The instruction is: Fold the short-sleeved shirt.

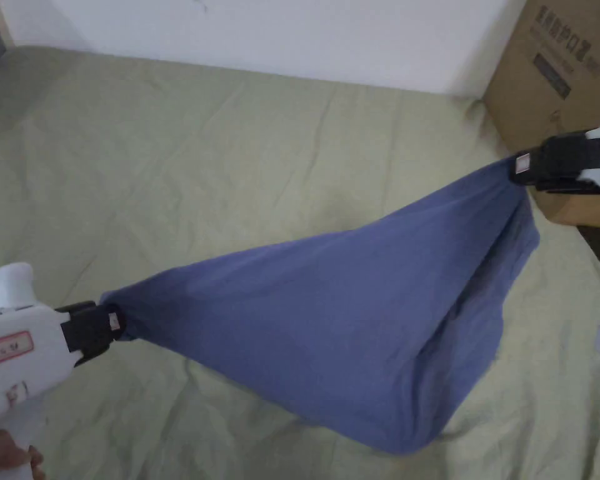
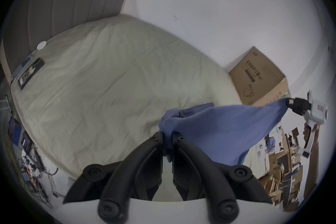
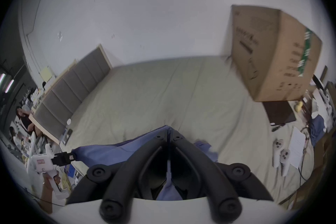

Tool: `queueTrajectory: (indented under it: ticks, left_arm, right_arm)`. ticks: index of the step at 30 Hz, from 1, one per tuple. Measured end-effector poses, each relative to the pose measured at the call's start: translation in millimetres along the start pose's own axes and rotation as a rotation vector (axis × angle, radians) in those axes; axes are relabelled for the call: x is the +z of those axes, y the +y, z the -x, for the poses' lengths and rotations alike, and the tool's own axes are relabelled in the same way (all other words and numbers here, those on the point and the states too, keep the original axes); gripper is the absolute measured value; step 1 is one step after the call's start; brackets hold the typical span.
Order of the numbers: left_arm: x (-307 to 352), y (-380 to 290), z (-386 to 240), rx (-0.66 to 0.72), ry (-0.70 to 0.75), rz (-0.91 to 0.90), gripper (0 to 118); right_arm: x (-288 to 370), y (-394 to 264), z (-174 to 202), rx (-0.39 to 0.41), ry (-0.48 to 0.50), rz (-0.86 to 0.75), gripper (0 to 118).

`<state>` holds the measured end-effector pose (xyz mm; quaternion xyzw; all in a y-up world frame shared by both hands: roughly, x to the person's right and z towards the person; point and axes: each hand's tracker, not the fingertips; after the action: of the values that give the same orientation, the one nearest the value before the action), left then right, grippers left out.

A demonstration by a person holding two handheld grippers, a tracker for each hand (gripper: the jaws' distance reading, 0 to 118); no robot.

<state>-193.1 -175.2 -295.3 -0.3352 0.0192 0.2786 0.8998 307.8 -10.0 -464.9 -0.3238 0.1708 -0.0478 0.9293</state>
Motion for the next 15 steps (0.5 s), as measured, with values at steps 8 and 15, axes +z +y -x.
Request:
queueTrajectory:
  ticks: [8,15]
  left_arm:
    - [63.9,94.2,-66.8,-0.128,-0.196,-0.211,7]
    - [119.0,192.2,-123.5,-0.23,-0.269,-0.349,7]
  right_arm:
    - [132.2,29.4,-0.1,0.001,-0.062,-0.213,1]
    - [178.2,80.4,0.0,-0.032,-0.097,-0.356,1]
